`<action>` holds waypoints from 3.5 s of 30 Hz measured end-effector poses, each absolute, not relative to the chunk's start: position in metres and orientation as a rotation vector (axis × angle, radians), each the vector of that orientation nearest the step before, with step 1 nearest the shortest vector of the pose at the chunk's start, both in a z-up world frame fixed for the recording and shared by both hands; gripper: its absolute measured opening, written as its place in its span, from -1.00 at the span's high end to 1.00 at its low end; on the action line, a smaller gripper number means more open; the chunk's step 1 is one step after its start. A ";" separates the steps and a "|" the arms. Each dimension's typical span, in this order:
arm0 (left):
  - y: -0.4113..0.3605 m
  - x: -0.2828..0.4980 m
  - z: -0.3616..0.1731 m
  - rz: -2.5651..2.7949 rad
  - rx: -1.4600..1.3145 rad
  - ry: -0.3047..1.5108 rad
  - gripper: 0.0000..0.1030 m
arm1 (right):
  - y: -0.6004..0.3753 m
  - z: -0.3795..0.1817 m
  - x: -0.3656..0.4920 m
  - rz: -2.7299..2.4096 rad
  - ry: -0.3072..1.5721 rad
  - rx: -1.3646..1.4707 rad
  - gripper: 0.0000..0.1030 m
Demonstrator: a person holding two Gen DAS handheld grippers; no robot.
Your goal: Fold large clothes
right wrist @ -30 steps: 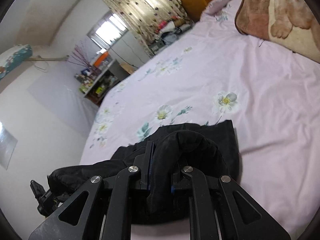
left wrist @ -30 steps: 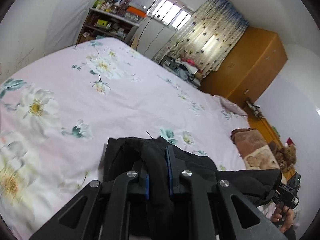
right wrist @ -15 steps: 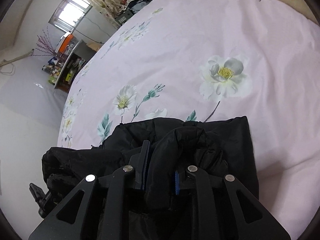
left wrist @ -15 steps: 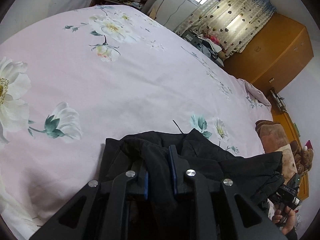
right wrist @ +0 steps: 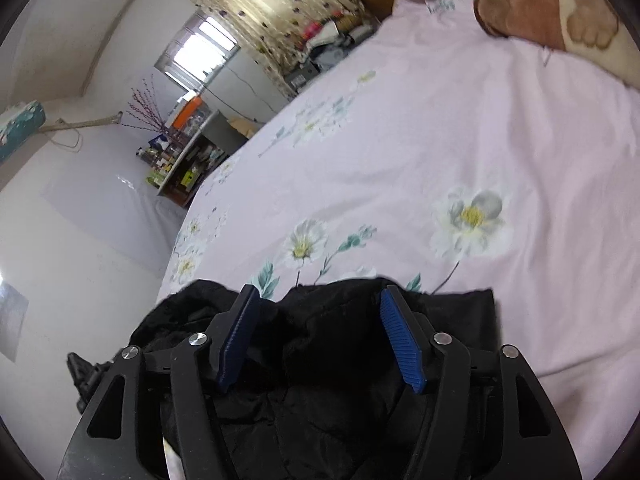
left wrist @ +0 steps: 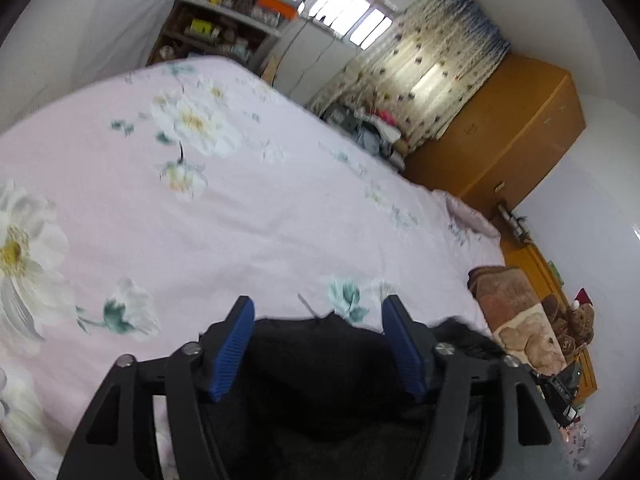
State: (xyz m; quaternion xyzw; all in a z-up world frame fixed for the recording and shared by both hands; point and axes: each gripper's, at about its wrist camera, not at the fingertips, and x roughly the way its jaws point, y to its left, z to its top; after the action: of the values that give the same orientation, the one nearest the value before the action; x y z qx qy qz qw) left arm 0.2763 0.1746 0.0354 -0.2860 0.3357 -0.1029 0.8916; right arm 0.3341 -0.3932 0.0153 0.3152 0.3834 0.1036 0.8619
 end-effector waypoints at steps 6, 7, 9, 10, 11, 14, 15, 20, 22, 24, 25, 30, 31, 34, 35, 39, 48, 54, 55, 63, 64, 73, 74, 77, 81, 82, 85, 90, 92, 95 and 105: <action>0.184 0.282 0.023 -0.153 -0.517 0.749 -0.63 | -0.393 0.010 0.333 0.214 0.815 0.553 -0.27; 0.182 0.287 0.015 -0.164 -0.499 0.786 -0.63 | -0.392 0.004 0.335 0.214 0.836 0.528 -0.27; 0.173 0.300 -0.008 -0.191 -0.456 0.885 -0.63 | -0.391 -0.008 0.338 0.218 0.875 0.499 -0.27; 0.169 0.305 -0.018 -0.191 -0.434 0.919 -0.62 | -0.391 -0.015 0.341 0.218 0.898 0.489 -0.27; 0.164 0.312 -0.028 -0.208 -0.409 0.953 -0.63 | -0.391 -0.024 0.347 0.227 0.927 0.484 -0.28; 0.154 0.327 -0.044 -0.224 -0.375 0.993 -0.63 | -0.393 -0.042 0.357 0.250 0.979 0.499 -0.28; 0.151 0.330 -0.046 -0.233 -0.372 0.998 -0.63 | -0.392 -0.046 0.362 0.262 0.990 0.500 -0.28; 0.139 0.340 -0.057 -0.257 -0.413 1.032 -0.38 | -0.383 -0.050 0.372 0.273 1.018 0.476 -0.28; 0.130 0.339 -0.056 -0.251 -0.358 1.021 -0.13 | -0.374 -0.047 0.370 0.245 1.008 0.426 0.14; 0.123 0.338 -0.051 -0.246 -0.304 1.003 0.12 | -0.368 -0.047 0.370 0.211 1.016 0.389 0.62; 0.119 0.338 -0.047 -0.243 -0.280 0.988 0.31 | -0.366 -0.046 0.370 0.197 1.011 0.368 0.71; 0.110 0.353 -0.017 -0.226 -0.228 0.881 0.57 | -0.373 -0.025 0.378 0.073 0.943 0.322 0.77; 0.108 0.358 -0.018 -0.220 -0.223 0.873 0.57 | -0.373 -0.025 0.382 0.060 0.948 0.314 0.77; 0.101 0.367 -0.050 -0.179 -0.182 0.906 0.54 | -0.362 -0.050 0.394 0.007 1.010 0.212 0.76; 0.101 0.366 -0.064 -0.169 -0.184 0.919 0.52 | -0.360 -0.066 0.396 -0.001 1.040 0.202 0.76; 0.105 0.355 -0.083 -0.157 -0.218 0.873 0.48 | -0.350 -0.100 0.393 -0.033 1.057 0.162 0.74; 0.099 0.357 -0.098 -0.124 -0.197 0.848 0.35 | -0.341 -0.115 0.396 -0.051 1.040 0.097 0.72; 0.100 0.359 -0.098 -0.100 -0.207 0.851 0.17 | -0.339 -0.121 0.398 -0.062 1.031 0.089 0.71; 0.101 0.360 -0.095 -0.089 -0.210 0.862 0.07 | -0.339 -0.120 0.399 -0.059 1.031 0.094 0.69; 0.128 0.355 -0.044 -0.099 -0.262 0.863 -0.01 | -0.360 -0.065 0.383 -0.067 0.979 0.179 0.45; 0.130 0.353 -0.036 -0.091 -0.248 0.844 -0.01 | -0.361 -0.049 0.377 -0.068 0.940 0.184 0.44; 0.068 0.316 0.022 -0.237 -0.165 0.693 -0.12 | -0.290 0.013 0.336 0.119 0.779 0.129 0.36; 0.047 0.313 0.017 -0.288 -0.133 0.696 -0.12 | -0.276 0.007 0.335 0.144 0.787 0.120 0.36; 0.006 0.319 -0.013 -0.360 -0.075 0.766 -0.12 | -0.249 -0.022 0.341 0.174 0.855 0.105 0.36; -0.001 0.338 -0.058 -0.332 -0.077 0.842 -0.12 | -0.246 -0.060 0.356 0.132 0.897 0.063 0.36; 0.000 0.340 -0.061 -0.332 -0.091 0.844 -0.12 | -0.249 -0.065 0.359 0.128 0.902 0.074 0.35; -0.005 0.345 -0.067 -0.325 -0.053 0.833 -0.13 | -0.256 -0.081 0.369 0.132 0.934 0.097 0.34; -0.009 0.348 -0.078 -0.314 -0.051 0.819 -0.13 | -0.252 -0.097 0.375 0.117 0.929 0.078 0.34; -0.010 0.347 -0.080 -0.311 -0.049 0.820 -0.13 | -0.252 -0.100 0.374 0.116 0.926 0.081 0.34; -0.012 0.347 -0.081 -0.306 -0.041 0.821 -0.13 | -0.253 -0.100 0.374 0.111 0.932 0.077 0.34; -0.015 0.349 -0.066 -0.305 -0.015 0.890 -0.12 | -0.252 -0.084 0.375 0.095 0.956 0.074 0.33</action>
State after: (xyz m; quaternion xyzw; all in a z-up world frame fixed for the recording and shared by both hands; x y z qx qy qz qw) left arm 0.3495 -0.0152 -0.0657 -0.0073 0.4286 -0.1468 0.8915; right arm 0.3746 -0.2521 -0.0843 0.0355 0.4597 0.0457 0.8862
